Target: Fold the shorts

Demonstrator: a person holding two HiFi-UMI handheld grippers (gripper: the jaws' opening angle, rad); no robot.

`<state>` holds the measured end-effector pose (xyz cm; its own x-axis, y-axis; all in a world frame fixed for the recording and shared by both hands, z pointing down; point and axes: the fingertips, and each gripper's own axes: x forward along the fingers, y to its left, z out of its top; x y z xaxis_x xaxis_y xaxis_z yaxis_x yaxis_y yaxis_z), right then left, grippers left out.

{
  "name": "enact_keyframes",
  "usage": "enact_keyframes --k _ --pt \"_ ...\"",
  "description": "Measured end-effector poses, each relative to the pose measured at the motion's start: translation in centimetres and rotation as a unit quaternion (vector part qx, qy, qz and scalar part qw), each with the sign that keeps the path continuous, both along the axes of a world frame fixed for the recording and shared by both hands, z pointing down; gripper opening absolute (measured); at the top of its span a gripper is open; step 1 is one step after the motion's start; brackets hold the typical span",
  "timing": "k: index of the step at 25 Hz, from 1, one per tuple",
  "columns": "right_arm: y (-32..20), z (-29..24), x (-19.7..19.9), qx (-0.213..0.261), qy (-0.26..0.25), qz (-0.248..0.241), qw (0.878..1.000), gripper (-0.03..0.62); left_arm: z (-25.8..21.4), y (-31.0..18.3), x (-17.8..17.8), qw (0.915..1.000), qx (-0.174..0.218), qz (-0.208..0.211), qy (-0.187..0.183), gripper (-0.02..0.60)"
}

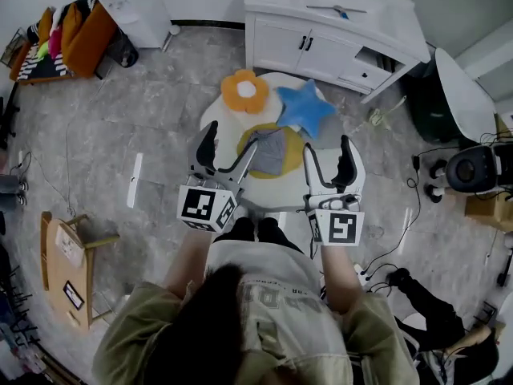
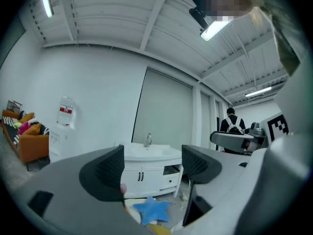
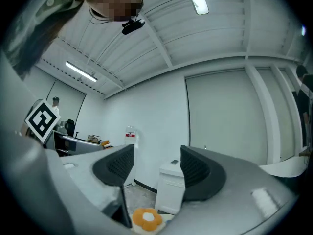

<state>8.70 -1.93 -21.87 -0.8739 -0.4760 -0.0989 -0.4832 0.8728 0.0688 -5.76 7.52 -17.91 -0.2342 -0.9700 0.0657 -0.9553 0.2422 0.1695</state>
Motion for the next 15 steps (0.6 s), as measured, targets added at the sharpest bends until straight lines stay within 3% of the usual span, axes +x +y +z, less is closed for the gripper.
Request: enact_keyframes --k 1,3,5,9,10,12,15 --pt "-0.1 -0.4 0.2 0.003 0.002 0.006 1.0 0.299 -0.6 -0.1 0.1 0.9999 0.001 -0.008 -0.012 0.348" --pt "0.0 -0.9 0.3 0.013 0.01 0.016 1.0 0.261 -1.3 -0.3 0.3 0.999 -0.002 -0.026 -0.037 0.184" --pt "0.1 -1.2 0.5 0.025 0.018 0.024 0.999 0.231 -2.0 -0.5 0.5 0.9977 -0.002 -0.04 -0.055 0.143" --pt "0.0 -2.2 0.4 0.046 0.023 0.041 0.998 0.099 -3.4 -0.5 0.0 0.9938 0.003 -0.065 -0.091 0.036" --pt "0.0 -2.5 0.3 0.05 0.023 0.043 0.998 0.093 -3.7 -0.5 -0.2 0.9929 0.005 -0.069 -0.097 0.026" --pt "-0.3 -3.1 0.2 0.058 0.02 0.046 0.997 0.015 -4.3 -0.7 -0.4 0.992 0.01 -0.072 -0.103 0.011" --pt "-0.4 -3.6 -0.1 0.063 0.015 0.039 0.997 0.002 -5.0 -1.0 -0.8 0.9912 0.023 -0.072 -0.108 0.011"
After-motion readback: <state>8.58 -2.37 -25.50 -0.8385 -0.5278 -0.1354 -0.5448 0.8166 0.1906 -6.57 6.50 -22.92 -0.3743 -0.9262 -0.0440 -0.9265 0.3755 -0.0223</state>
